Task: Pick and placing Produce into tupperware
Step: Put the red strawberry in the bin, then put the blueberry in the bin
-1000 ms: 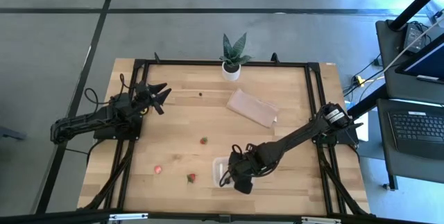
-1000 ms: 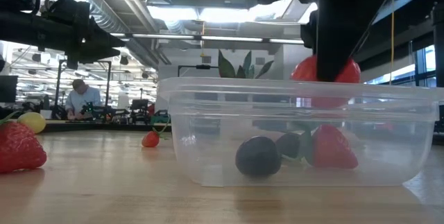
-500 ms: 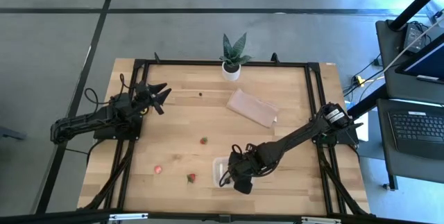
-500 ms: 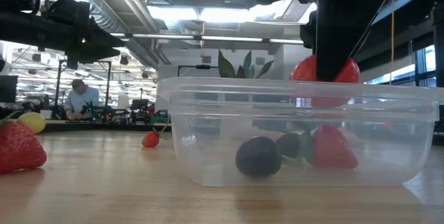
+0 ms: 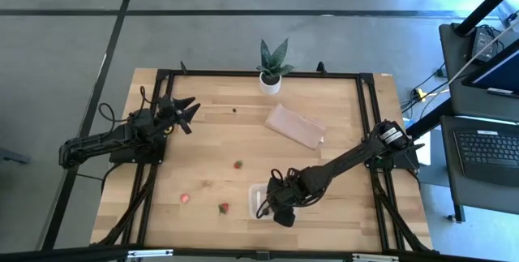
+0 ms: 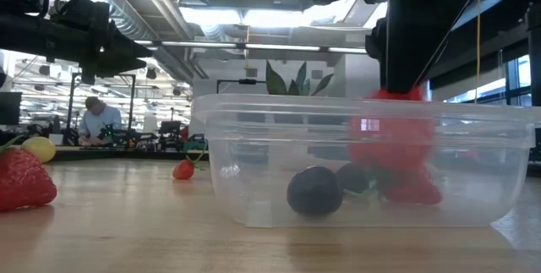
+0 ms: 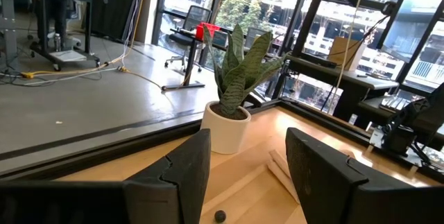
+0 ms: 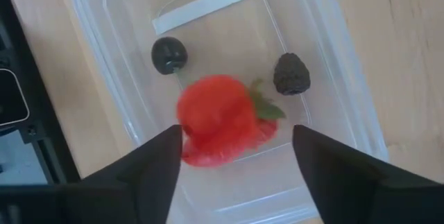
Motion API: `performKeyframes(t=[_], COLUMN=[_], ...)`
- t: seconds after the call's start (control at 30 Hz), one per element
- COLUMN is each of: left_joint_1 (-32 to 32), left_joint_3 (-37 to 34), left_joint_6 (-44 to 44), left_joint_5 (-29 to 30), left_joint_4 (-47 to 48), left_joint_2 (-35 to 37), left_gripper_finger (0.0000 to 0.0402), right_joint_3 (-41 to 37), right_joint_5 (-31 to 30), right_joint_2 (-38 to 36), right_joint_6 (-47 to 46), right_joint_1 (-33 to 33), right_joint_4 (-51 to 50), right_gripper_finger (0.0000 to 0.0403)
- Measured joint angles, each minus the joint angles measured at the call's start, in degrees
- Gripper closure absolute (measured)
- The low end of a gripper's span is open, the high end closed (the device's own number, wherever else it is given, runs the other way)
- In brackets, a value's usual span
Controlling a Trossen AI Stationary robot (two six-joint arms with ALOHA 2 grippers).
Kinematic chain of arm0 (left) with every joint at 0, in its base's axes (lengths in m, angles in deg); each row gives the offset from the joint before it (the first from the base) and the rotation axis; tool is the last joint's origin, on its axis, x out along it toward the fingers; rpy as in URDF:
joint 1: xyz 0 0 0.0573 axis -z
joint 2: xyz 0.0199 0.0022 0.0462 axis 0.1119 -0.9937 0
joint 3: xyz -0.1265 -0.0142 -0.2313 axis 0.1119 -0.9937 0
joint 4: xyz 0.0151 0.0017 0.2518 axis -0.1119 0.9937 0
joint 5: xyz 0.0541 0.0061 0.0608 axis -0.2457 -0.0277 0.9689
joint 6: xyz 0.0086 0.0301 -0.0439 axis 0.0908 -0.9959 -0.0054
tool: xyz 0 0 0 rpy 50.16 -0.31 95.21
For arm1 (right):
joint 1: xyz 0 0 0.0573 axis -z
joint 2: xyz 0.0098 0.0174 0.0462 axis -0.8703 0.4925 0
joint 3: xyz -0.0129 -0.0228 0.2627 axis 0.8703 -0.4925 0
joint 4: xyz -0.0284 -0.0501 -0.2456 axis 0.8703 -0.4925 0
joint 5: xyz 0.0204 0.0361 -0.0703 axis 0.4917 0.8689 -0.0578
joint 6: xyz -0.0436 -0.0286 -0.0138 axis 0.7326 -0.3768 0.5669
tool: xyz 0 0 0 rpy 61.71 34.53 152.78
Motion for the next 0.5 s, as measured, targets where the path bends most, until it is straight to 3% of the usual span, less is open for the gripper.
performKeyframes(t=[0.27, 0.5], left_joint_1=[0.0, 0.0], left_joint_3=[0.0, 0.0], left_joint_6=[0.0, 0.0], left_joint_5=[0.0, 0.0], left_joint_4=[0.0, 0.0], left_joint_2=[0.0, 0.0], left_gripper_finger=[0.0223, 0.0223], right_joint_3=[1.2, 9.0], right_joint_5=[0.5, -8.5], right_joint_2=[-1.0, -4.2], right_joint_6=[-1.2, 7.6], right_joint_1=[0.7, 2.6], right_joint_4=[-0.5, -5.1], right_gripper_finger=[0.0089, 0.0090])
